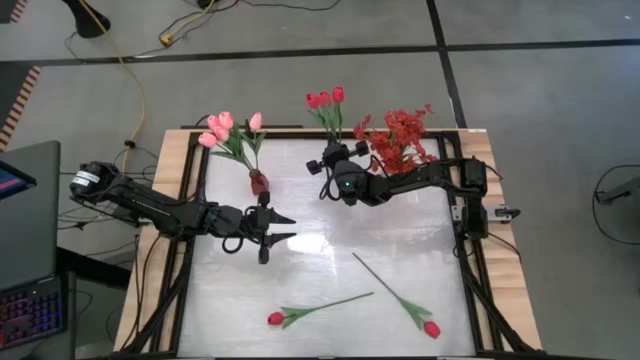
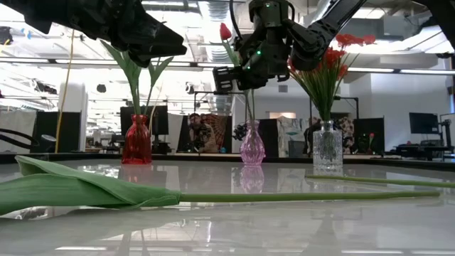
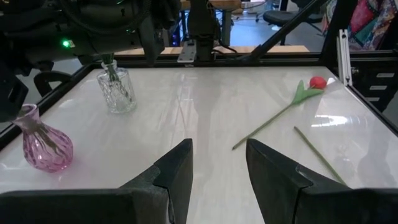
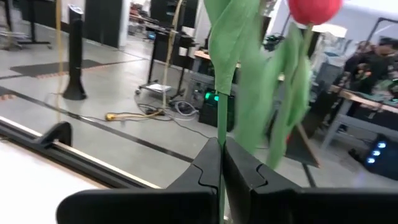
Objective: Sort flowers into vase by color
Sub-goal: Put the red tulip into the purple vase
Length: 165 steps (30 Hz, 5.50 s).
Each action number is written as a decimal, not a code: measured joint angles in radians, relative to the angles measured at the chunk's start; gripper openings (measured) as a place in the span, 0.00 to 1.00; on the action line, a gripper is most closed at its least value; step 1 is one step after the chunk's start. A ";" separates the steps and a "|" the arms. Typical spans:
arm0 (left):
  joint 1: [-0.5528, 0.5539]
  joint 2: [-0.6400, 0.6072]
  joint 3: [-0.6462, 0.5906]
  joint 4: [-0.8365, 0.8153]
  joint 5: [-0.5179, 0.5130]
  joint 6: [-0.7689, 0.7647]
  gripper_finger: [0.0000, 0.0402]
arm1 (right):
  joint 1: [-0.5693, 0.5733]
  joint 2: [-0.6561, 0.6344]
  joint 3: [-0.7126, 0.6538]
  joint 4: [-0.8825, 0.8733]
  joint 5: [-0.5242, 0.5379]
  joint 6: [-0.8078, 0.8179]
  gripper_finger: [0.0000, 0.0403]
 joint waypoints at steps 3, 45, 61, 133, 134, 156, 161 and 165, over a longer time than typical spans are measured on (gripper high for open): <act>0.000 0.000 0.000 -0.002 0.000 -0.001 0.34 | 0.006 0.000 0.000 -0.004 0.035 -0.010 0.09; 0.000 0.000 0.000 -0.015 0.000 -0.010 0.34 | 0.006 0.000 0.000 -0.053 0.096 -0.007 0.13; 0.000 0.000 0.000 -0.040 0.000 -0.021 0.34 | 0.008 -0.001 0.000 -0.042 0.097 -0.025 0.27; -0.313 -0.042 0.178 -0.381 -0.236 -0.342 0.33 | 0.653 -0.215 0.168 -0.883 -0.581 0.421 0.51; -0.331 -0.011 0.206 -0.401 -0.246 -0.357 0.32 | 0.653 -0.233 0.168 -0.968 -0.639 0.482 0.51; -0.366 0.337 0.454 -0.485 -0.215 -0.304 0.28 | 0.688 0.070 0.189 -0.966 -0.992 0.556 0.51; -0.365 0.337 0.454 -0.490 -0.216 -0.301 0.28 | 0.655 0.143 0.254 -0.981 -1.033 0.557 0.52; -0.368 0.337 0.454 -0.507 -0.217 -0.300 0.28 | 0.651 0.166 0.277 -0.985 -1.089 0.557 0.52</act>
